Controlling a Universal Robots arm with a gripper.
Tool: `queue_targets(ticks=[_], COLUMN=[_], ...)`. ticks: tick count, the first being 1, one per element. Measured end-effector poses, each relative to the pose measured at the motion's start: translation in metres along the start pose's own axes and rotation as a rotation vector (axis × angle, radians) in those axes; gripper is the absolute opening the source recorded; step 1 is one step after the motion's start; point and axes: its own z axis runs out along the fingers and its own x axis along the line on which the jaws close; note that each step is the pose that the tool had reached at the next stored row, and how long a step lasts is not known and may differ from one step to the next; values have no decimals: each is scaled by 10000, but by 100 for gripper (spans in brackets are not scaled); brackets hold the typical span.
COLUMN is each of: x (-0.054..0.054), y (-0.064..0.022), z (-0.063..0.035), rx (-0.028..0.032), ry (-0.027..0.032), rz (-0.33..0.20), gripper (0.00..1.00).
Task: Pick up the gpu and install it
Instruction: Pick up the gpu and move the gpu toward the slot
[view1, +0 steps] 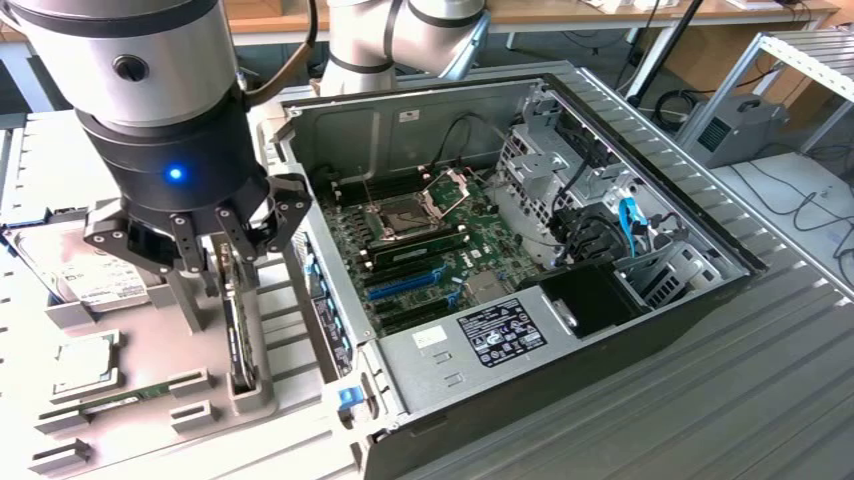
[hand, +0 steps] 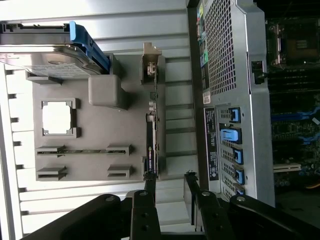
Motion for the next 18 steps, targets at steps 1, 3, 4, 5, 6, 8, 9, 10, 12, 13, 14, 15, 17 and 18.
queue_targets(ticks=[1, 3, 4, 5, 6, 8, 9, 10, 12, 13, 14, 15, 17, 18], x=[0, 2, 2, 2, 3, 4, 4, 5, 5, 6, 7, 7, 8, 8], y=[0, 0, -1, -1, -1, -1, -2, -2, -2, -2, -2, -3, -3, -3], z=[4, 12, 16, 20, 26, 35, 39, 43, 52, 57, 63, 68, 78, 82], rx=[0, 0, 0, 0, 0, 0, 0, 0, 0, 0, 0, 0, 0, 0], ry=[0, -1, 0, 0, 0, -1, -1, -1, 0, 0, 0, 0, 0, 0], rz=[0, 0, 0, 0, 0, 0, 0, 0, 0, 0, 0, 0, 0, 0], gripper=[36, 36, 36, 36, 36, 36, 36, 36, 36, 36, 36, 36, 36, 36])
